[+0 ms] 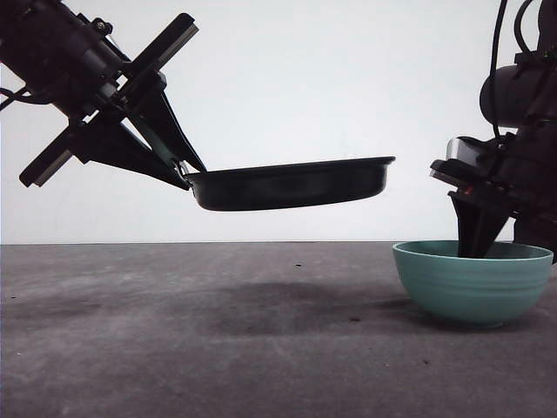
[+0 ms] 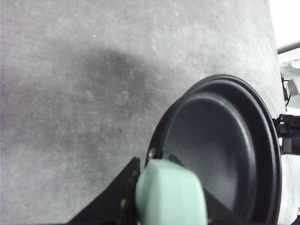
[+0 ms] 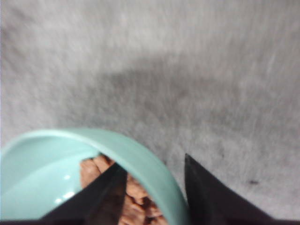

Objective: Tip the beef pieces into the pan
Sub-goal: 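Raise the green bowl with the right gripper above the held pan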

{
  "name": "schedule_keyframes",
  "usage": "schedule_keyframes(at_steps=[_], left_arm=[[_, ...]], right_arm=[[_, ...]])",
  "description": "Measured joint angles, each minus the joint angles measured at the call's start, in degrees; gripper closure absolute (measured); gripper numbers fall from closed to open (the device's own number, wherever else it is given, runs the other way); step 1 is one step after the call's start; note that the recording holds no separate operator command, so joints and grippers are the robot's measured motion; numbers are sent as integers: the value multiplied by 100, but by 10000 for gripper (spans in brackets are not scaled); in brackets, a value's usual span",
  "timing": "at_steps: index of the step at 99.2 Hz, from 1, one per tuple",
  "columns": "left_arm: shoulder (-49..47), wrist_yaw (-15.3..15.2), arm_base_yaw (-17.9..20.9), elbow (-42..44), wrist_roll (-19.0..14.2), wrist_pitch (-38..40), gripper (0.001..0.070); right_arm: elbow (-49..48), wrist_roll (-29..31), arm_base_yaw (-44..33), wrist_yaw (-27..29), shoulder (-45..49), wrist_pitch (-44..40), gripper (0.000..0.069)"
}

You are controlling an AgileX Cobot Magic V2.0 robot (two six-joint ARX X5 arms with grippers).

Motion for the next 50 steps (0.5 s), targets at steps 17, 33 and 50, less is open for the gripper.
schedule_keyframes(at_steps=[17, 33, 50], left_arm=[[0, 2, -37, 0, -2, -11, 655], [0, 9, -131, 0, -2, -24, 655], [0, 15, -234, 0, -2, -28, 655]], right_arm=[[-2, -70, 4, -262, 2, 81, 663], [-2, -114, 4, -470, 2, 140, 664], [-2, -114, 4, -455, -11, 170, 665]])
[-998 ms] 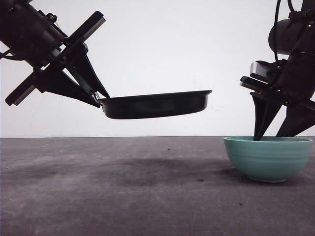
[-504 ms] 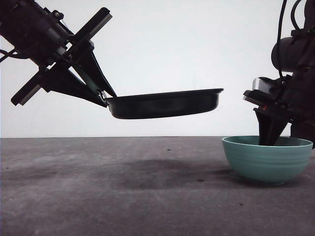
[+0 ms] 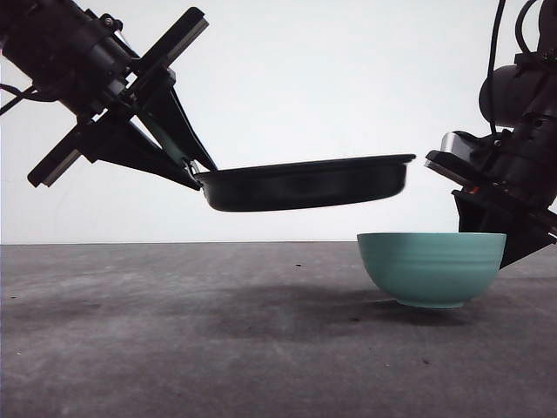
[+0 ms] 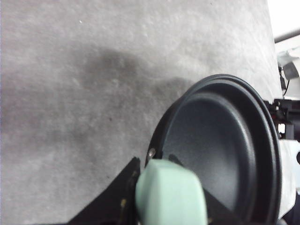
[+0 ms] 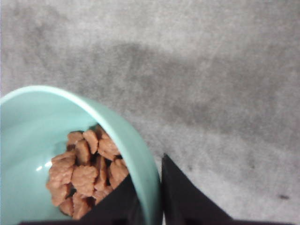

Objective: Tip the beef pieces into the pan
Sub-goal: 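Raise the green bowl with the right gripper above the held pan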

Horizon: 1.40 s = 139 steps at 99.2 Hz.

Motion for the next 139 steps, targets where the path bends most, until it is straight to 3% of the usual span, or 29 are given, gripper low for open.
schedule_keyframes(at_steps=[53, 72, 92, 139], left_arm=[[-186, -9, 72, 31, -2, -116, 655], [-186, -11, -11, 31, -92, -142, 655], [-186, -20, -170, 31, -216, -118, 655], [-186, -13, -216, 249, -415, -131, 655]], right_arm=[[-4, 42, -459, 168, -1410, 267, 665], [-4, 444, -435, 157, -2076, 566, 665], [-4, 846, 79, 205, -2664, 1049, 665], [-4, 1060, 1873, 2065, -2828, 1386, 665]])
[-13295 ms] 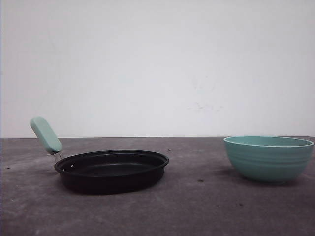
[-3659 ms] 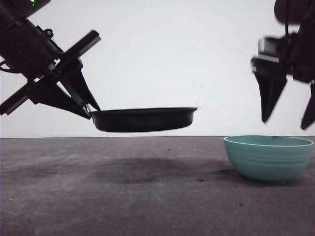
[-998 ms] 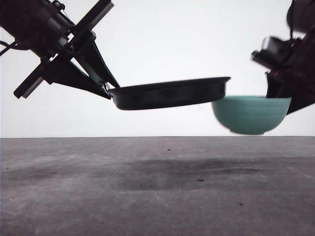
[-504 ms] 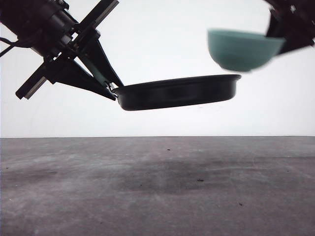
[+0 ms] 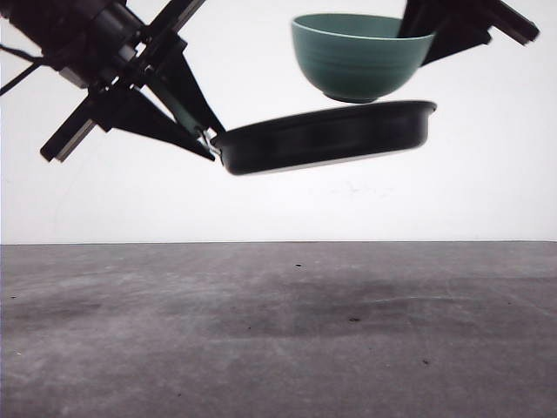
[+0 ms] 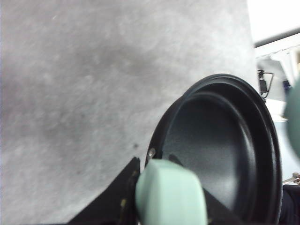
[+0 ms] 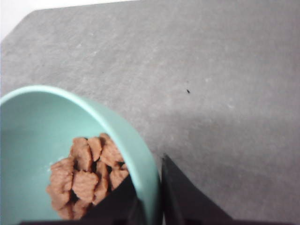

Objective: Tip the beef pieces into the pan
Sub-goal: 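Raise the green bowl with the right gripper above the held pan, then tilt the bowl with the right gripper to pour cubes into pan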

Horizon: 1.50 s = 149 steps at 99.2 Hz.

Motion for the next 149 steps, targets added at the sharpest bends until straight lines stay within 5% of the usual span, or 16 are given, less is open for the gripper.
schedule_keyframes(at_steps=[26, 84, 122, 149], left_arm=[[0, 0, 0, 7, -44, -59, 655], [0, -9, 0, 7, -44, -138, 655], [0, -63, 0, 7, -44, -138, 655], [0, -68, 68, 13, -42, -490, 655]], right_arm=[[0, -219, 560, 973, 0, 151, 665], [0, -1829, 1058, 2597, 0, 485, 665], [0, -3482, 1637, 3919, 11, 1298, 665], [0, -5029, 2120, 4072, 24, 1882, 665]])
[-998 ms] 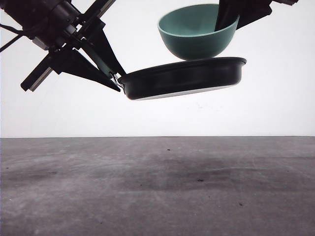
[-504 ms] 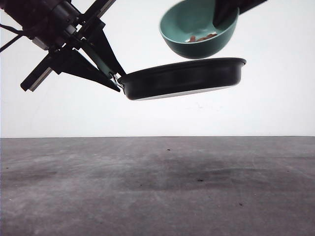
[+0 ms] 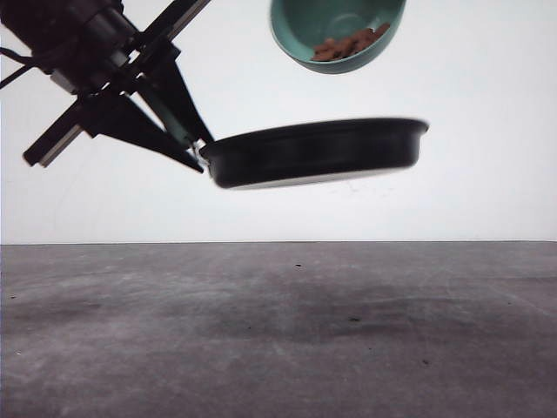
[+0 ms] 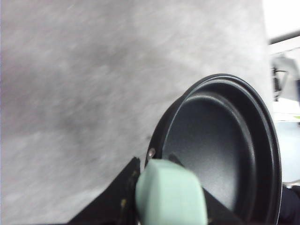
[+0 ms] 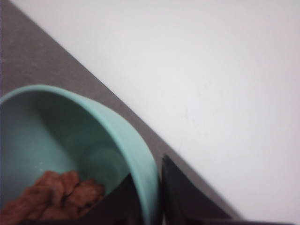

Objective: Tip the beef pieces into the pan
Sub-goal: 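Tilt the bowl with the right gripper to pour cubes into pan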

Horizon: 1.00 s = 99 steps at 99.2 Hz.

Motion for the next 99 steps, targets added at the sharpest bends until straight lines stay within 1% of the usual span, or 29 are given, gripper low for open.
schedule_keyframes(at_steps=[17, 33, 41, 52, 67, 78, 83, 99], left_arm=[[0, -50, 155, 223, 35, -275, 655], [0, -138, 199, 616, 271, -697, 655], [0, -221, 225, 844, 378, -892, 655], [0, -229, 267, 1086, 472, -1012, 655], [0, -225, 304, 1255, 570, -1172, 655], [0, -229, 330, 1276, 586, -1191, 655], [0, -229, 330, 1276, 588, -1200, 655], [0, -208, 330, 1276, 588, -1270, 655]], right_arm=[[-2, -841, 214, 4, 4, 256, 666], [-2, -1445, 428, -7, 7, 391, 666], [-24, -1696, 511, -4, 57, 719, 666], [-138, -2087, 570, -24, 111, 1095, 666], [-190, -2437, 702, -31, 254, 1353, 666], [-190, -2719, 739, -13, 372, 1902, 666], [-190, -2817, 734, -131, 382, 2120, 666], [-190, -3215, 688, -79, 455, 2361, 666]])
